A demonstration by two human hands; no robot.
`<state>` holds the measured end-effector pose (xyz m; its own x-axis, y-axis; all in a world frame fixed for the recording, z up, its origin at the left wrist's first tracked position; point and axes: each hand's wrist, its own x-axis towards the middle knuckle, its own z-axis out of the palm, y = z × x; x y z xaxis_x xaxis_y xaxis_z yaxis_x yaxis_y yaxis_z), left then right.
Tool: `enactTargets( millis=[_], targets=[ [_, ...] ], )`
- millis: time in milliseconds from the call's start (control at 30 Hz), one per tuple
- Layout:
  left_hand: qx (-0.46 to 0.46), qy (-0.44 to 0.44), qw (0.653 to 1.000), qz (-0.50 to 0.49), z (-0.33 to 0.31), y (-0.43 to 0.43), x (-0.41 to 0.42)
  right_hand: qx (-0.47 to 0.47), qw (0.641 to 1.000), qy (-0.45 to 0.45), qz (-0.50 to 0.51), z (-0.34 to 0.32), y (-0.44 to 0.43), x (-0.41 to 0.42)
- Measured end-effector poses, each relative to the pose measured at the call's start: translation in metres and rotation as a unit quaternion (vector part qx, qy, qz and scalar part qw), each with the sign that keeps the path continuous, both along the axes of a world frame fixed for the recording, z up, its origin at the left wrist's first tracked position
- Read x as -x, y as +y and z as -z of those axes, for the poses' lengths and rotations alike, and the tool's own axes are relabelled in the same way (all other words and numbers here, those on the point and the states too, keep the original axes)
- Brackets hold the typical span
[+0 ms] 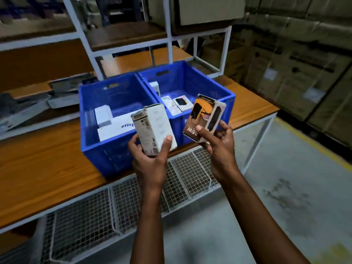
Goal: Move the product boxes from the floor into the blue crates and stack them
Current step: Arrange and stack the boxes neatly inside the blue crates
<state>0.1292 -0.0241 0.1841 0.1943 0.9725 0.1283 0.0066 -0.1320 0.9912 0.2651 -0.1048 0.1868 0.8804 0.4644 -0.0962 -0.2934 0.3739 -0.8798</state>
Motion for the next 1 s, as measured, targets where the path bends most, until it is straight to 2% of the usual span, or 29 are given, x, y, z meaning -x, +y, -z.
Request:
enactTargets(
  millis=[133, 233, 433, 567, 667, 733, 833, 933, 967, 1000],
  targets=[
    [-0.056, 0.012, 0.998, 0.0, -0.006, 0.044, -0.027, -0.018, 0.997, 0.013, 0.079, 0.01, 0.017, -0.036],
    [-0.086, 0.025, 0.996, -0.001, -0.014, 0.089, -0.05, -0.002, 0.987, -0.012, 0.158, 0.012, 0.033, -0.062],
    [-0.106, 0.075, 0.988, 0.088, -0.036, 0.17, -0.127, 0.112, 0.942, -0.135, 0.286, -0.011, 0.061, -0.104],
    [-0.117, 0.142, 0.97, 0.16, -0.043, 0.207, -0.183, 0.203, 0.897, -0.247, 0.305, -0.016, 0.078, -0.14],
    [-0.167, 0.188, 0.95, 0.183, -0.04, 0.228, -0.22, 0.295, 0.852, -0.335, 0.273, -0.006, 0.098, -0.18],
    [-0.211, 0.217, 0.939, 0.165, -0.034, 0.242, -0.241, 0.368, 0.826, -0.379, 0.199, -0.002, 0.115, -0.209],
    [-0.232, 0.27, 0.926, 0.126, -0.016, 0.261, -0.265, 0.472, 0.773, -0.412, 0.101, 0.007, 0.141, -0.239],
    [-0.218, 0.285, 0.925, 0.123, -0.001, 0.274, -0.282, 0.541, 0.736, -0.406, 0.028, 0.018, 0.17, -0.258],
    [-0.209, 0.289, 0.925, 0.127, 0.002, 0.277, -0.286, 0.572, 0.713, -0.404, -0.02, 0.022, 0.178, -0.264],
    [-0.197, 0.296, 0.925, 0.134, 0.005, 0.278, -0.288, 0.618, 0.669, -0.401, -0.095, 0.024, 0.184, -0.27]
  ],
)
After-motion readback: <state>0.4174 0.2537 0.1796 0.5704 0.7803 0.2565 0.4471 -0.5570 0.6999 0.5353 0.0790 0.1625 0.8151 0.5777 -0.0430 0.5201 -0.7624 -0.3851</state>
